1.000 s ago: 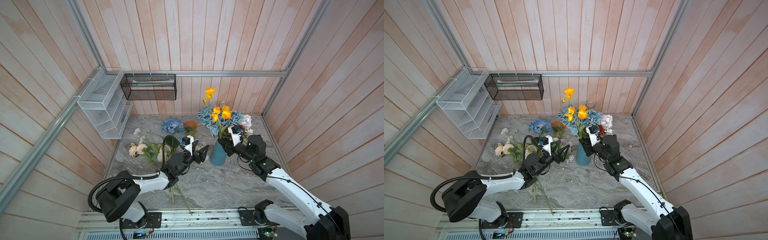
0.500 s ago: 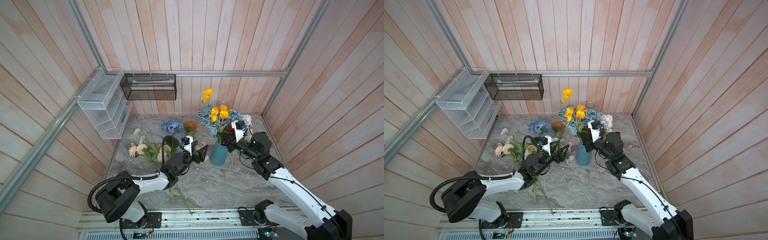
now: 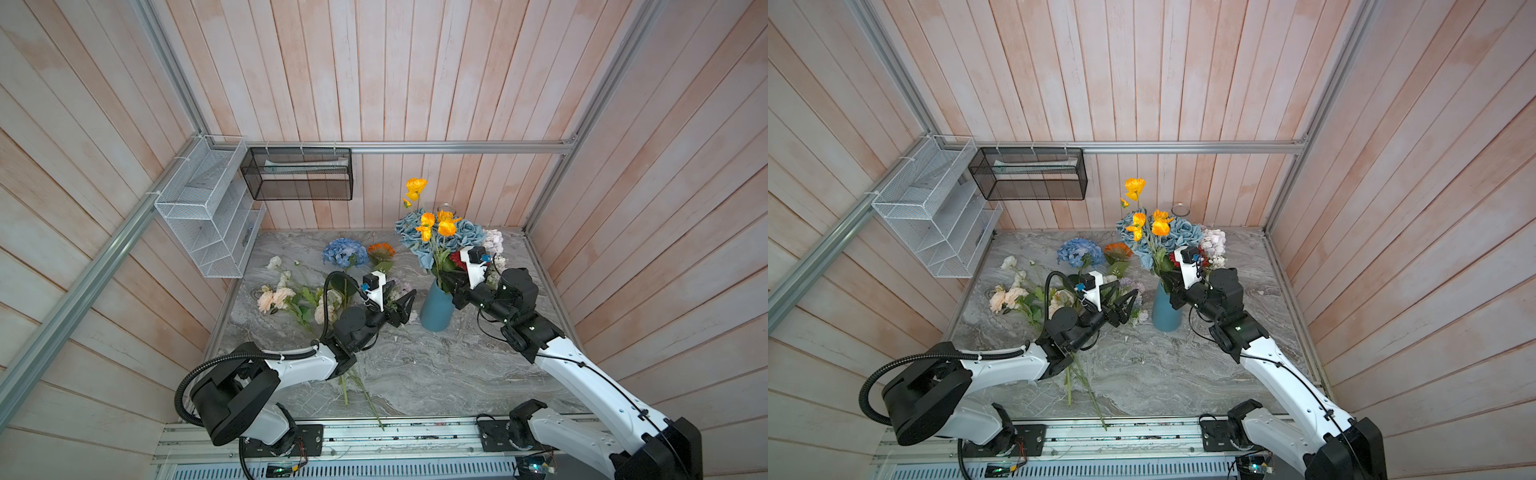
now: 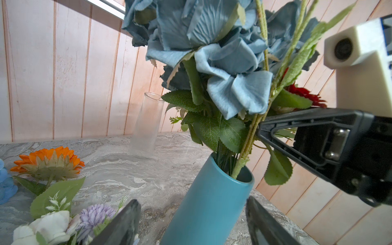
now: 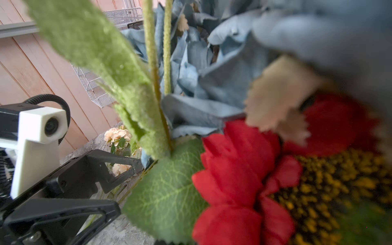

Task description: Arrange the flowers into the vase

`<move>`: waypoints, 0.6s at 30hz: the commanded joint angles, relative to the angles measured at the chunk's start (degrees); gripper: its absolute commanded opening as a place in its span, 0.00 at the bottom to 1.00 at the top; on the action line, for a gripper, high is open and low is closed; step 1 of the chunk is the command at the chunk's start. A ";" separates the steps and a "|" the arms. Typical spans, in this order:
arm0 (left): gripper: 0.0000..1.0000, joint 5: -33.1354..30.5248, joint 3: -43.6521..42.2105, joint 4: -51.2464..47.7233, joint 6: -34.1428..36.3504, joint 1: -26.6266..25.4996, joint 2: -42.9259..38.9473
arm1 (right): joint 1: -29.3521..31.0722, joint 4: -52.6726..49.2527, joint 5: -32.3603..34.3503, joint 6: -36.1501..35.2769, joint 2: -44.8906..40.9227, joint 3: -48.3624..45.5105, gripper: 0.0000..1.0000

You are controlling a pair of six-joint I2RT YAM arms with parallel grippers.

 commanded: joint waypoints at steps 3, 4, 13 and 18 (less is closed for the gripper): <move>0.80 -1.28 0.24 1.04 0.26 0.48 0.08 | 0.28 -2.23 -0.91 3.03 -2.97 0.10 0.34; 0.80 -1.39 0.19 1.04 -0.08 0.80 0.12 | 0.36 -2.34 -1.73 4.14 -3.60 -0.22 0.38; 0.80 -1.07 -1.65 0.54 -6.08 5.91 0.06 | 3.66 1.84 -12.10 18.78 -8.51 -10.27 0.61; 0.88 -1.48 -1.96 -2.24 -6.56 7.21 -1.10 | 7.40 -1.25 -3.98 19.67 -10.70 -15.89 0.75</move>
